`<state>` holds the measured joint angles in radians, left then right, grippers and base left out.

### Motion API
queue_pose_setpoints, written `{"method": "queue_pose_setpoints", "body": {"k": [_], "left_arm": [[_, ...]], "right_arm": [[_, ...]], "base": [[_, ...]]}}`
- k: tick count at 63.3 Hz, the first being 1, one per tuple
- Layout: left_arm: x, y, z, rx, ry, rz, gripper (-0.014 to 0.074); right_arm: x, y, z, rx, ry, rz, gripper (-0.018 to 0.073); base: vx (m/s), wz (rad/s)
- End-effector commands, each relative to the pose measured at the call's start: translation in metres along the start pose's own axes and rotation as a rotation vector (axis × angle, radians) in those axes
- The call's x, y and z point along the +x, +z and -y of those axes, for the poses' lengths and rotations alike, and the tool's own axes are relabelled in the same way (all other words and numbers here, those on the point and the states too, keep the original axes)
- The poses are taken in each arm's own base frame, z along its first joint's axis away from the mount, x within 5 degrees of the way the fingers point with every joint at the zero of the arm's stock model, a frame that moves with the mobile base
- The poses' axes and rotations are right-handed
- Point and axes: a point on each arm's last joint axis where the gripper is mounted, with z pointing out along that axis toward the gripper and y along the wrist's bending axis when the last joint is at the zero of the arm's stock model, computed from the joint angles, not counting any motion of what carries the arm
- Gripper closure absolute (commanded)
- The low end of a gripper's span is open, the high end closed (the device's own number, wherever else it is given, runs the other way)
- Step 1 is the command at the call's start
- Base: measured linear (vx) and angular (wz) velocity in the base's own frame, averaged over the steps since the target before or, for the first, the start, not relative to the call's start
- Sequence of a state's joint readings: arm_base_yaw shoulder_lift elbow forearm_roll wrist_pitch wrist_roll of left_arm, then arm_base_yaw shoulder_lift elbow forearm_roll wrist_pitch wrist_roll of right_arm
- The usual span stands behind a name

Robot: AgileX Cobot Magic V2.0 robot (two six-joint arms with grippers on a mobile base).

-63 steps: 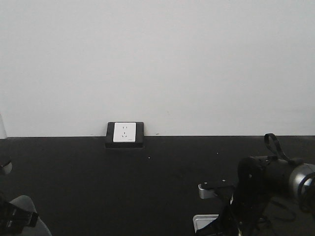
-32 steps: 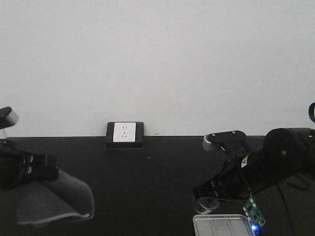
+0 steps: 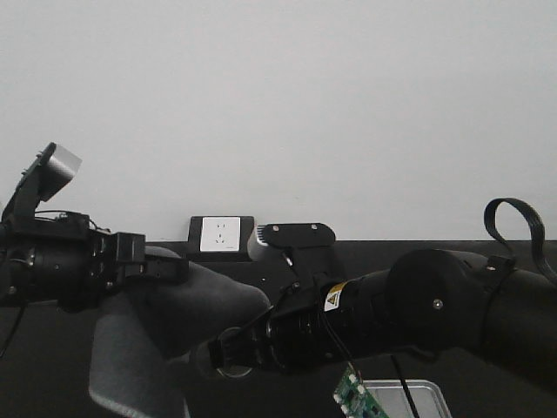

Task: Wipe beaker with gray cloth and return to tray
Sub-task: 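Rub the gray cloth in the left gripper over the held beaker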

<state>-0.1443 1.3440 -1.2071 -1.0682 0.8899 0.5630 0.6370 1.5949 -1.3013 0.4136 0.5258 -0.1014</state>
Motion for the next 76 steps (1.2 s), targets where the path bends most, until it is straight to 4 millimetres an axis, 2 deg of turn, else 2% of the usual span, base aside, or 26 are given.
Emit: {"method": "queue_pose_setpoints", "body": {"k": [1,15,23,28,36,43,52,59,76], "left_arm": [[-0.002,-0.013,0.020,0.054,0.032,-0.011,0.0596],[0.021,-0.016,0.019,0.046,0.054,-0.267,0.0596],[0.022,-0.016,0.018,0.039,0.061,-0.281,0.0596],[0.013,-0.014,0.017,0.027,0.044,-0.180,0.0596],[-0.014,-0.013,0.016,0.015,-0.043,0.111,0.0596],[-0.037,-0.021,0.014,-0.031,-0.096,0.345,0.0596],[-0.049,-0.028,0.010,-0.098,-0.090,0.463,0.0596],[-0.045,-0.026,0.013,-0.071,-0.086,0.418,0.0596],[-0.015,-0.018,0.029,0.092,-0.038,0.074,0.0596]], "right_arm": [[-0.028,-0.027,-0.006,-0.007,0.031,0.227,0.0571],[-0.057,-0.045,-0.015,-0.028,0.038,0.384,0.0570],[-0.069,-0.055,-0.020,-0.044,0.029,0.429,0.0570],[-0.068,-0.055,-0.021,-0.049,0.030,0.418,0.0570],[-0.057,-0.047,-0.021,-0.050,0.025,0.286,0.0570],[-0.049,-0.043,-0.021,-0.055,0.028,0.195,0.0570],[-0.046,-0.043,-0.021,-0.056,0.027,0.162,0.0570],[-0.046,-0.042,-0.021,-0.056,0.026,0.158,0.0570],[-0.062,-0.047,-0.021,-0.053,0.051,0.336,0.0570]], "base": [[0.00,0.00],[0.00,0.00],[0.00,0.00],[0.00,0.00],[0.00,0.00],[0.00,0.00],[0.00,0.00],[0.00,0.00],[0.00,0.00]]}}
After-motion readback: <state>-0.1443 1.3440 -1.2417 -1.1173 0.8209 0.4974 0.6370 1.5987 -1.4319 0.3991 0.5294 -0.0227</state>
